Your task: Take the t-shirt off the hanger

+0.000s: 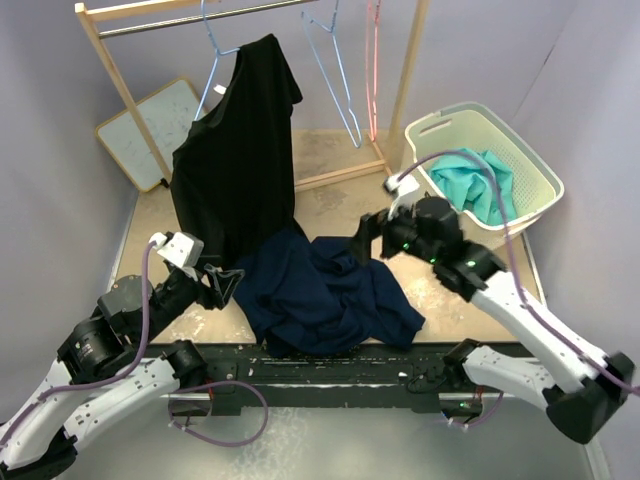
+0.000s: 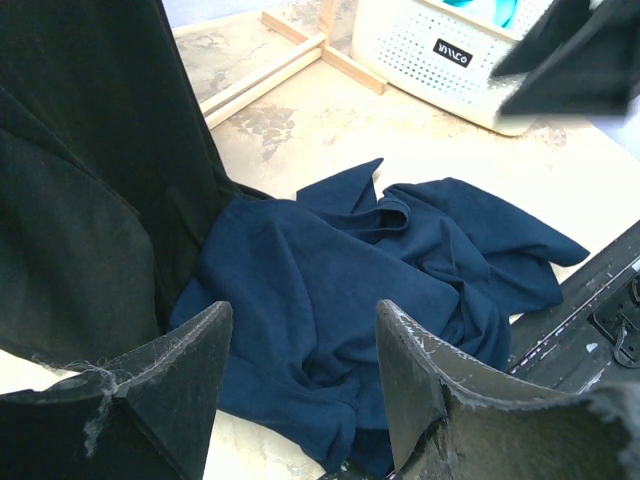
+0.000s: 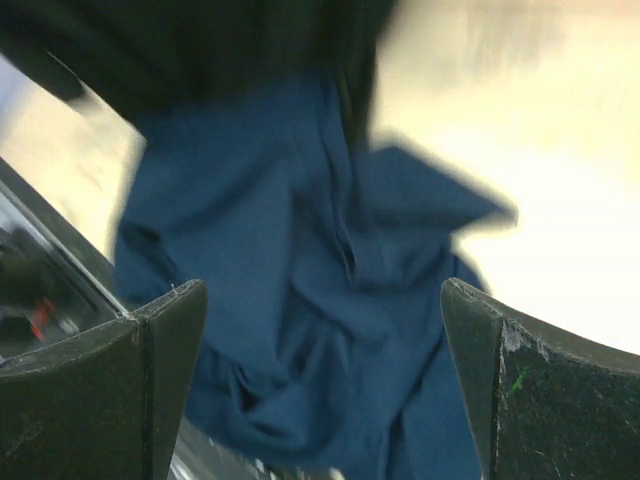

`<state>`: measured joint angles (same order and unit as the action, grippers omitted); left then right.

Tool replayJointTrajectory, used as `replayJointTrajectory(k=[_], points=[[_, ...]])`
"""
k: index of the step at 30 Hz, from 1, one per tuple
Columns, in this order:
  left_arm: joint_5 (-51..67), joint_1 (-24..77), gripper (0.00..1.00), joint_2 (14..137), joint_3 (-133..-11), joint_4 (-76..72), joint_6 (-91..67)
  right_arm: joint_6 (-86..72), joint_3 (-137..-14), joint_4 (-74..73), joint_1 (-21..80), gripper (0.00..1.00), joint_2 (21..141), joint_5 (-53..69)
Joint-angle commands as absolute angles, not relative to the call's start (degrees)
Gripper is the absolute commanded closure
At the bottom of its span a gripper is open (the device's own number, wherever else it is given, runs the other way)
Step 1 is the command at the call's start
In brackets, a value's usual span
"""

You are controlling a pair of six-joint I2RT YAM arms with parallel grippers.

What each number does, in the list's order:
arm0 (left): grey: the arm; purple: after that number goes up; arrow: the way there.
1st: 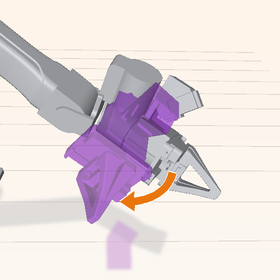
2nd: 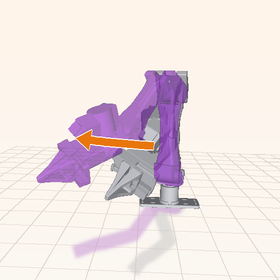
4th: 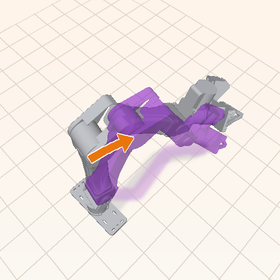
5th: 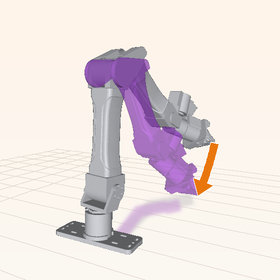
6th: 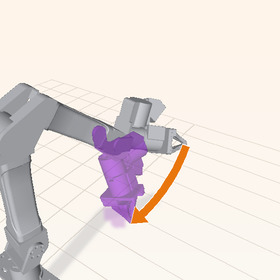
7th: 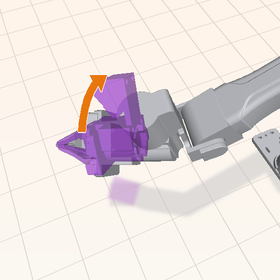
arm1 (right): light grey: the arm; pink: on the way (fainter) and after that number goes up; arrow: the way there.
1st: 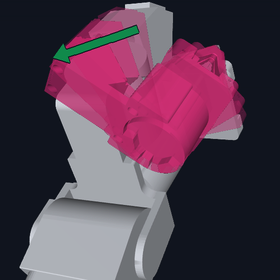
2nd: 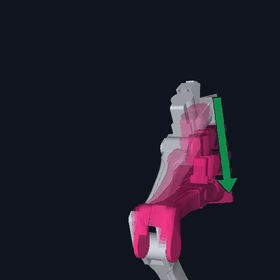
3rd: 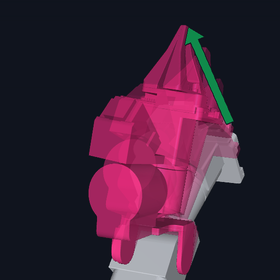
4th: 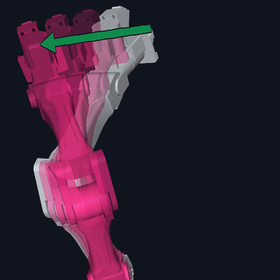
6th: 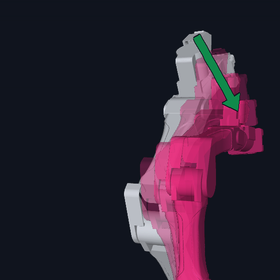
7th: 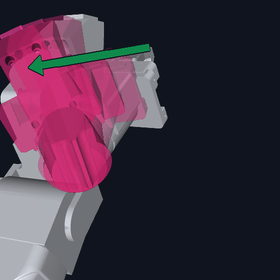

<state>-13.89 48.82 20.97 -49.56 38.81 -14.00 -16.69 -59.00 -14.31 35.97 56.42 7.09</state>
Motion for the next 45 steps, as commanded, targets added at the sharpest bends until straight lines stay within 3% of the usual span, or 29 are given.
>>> replayJointTrajectory(k=[1, 6, 18, 24, 41, 43, 45], points=[[-13.97, 48.82, 0.37, 21.19, -49.39, 37.49, -14.84, -25.32, -46.22, -16.54, 35.90, 0.00, 59.86, 7.18], [-14.37, 48.80, 0.37, 21.02, -49.44, 37.69, -15.09, -29.39, -40.72, -12.30, 35.93, 0.00, 66.53, 5.27], [-14.77, 48.82, 0.37, 20.70, -49.48, 37.84, -15.20, -31.47, -41.86, 4.62, 38.79, 0.00, 78.48, 20.81], [-14.77, 48.85, 0.37, 20.91, -49.45, 37.72, -15.07, -30.80, -50.67, 5.09, 47.35, 0.00, 81.62, 18.59], [-15.31, 48.85, 0.37, 19.70, -49.50, 38.11, -15.27, -31.59, -77.41, -9.85, 59.91, 0.00, 111.03, -1.38], [-15.29, 48.86, 0.37, 19.69, -49.46, 38.07, -15.22, -31.62, -78.18, -12.26, 60.11, 0.05, 112.37, -4.84], [-15.29, 48.87, 0.37, 19.54, -49.45, 38.11, -15.20, -31.85, -77.33, -14.03, 60.10, 0.16, 112.50, -6.88]])
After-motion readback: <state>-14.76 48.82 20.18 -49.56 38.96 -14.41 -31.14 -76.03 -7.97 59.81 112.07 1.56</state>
